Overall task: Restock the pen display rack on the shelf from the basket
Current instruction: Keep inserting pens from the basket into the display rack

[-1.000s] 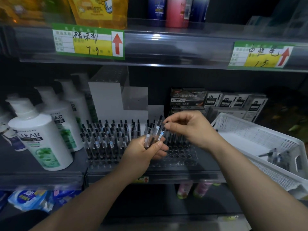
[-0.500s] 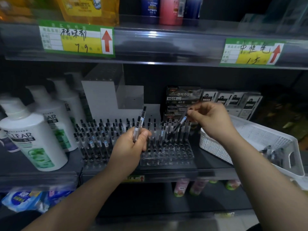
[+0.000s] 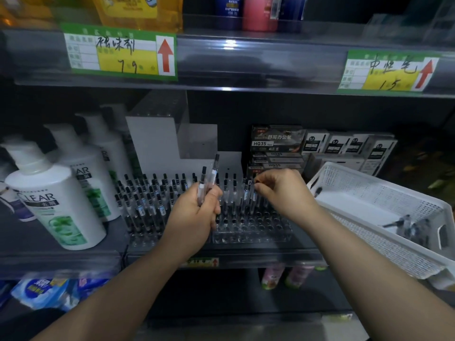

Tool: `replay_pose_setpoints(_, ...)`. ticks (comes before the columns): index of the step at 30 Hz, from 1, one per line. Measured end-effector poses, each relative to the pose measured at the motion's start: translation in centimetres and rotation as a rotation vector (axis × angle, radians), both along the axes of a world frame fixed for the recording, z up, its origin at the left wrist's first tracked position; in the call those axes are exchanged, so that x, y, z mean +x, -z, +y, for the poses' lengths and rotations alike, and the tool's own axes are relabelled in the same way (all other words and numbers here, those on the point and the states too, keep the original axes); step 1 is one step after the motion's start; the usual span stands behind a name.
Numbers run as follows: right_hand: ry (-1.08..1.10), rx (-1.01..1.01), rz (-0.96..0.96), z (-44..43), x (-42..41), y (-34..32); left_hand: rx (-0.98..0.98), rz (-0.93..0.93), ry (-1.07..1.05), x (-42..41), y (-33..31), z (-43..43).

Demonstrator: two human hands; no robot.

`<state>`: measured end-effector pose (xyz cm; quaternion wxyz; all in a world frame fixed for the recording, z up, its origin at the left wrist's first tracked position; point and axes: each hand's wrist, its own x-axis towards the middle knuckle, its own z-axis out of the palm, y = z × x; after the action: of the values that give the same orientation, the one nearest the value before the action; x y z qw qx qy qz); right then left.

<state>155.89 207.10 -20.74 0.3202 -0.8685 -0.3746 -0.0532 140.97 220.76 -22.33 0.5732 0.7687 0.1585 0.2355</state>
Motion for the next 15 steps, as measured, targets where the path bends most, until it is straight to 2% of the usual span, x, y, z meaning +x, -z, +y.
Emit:
replay_pose_setpoints(4,0.027,0.008,0.003,0.3,0.2,0.4,0.03,-0.01,0.001,-0.2,0.0,0.0)
replay_pose_setpoints(10,0.035,0.004,-0.02,0.2,0.3,0.5,-0.061,0.021,0.033,-0.2,0.3,0.0)
replay_pose_setpoints(13,0.035,0.056,-0.045,-0.1,0.3,-0.1,-0.096,0.031,0.058,0.0,0.4,-0.2)
replay_pose_setpoints(15,0.01,0.132,0.015,-0.2,0.0,-0.9,-0.102,0.038,0.07,0.1,0.5,-0.5)
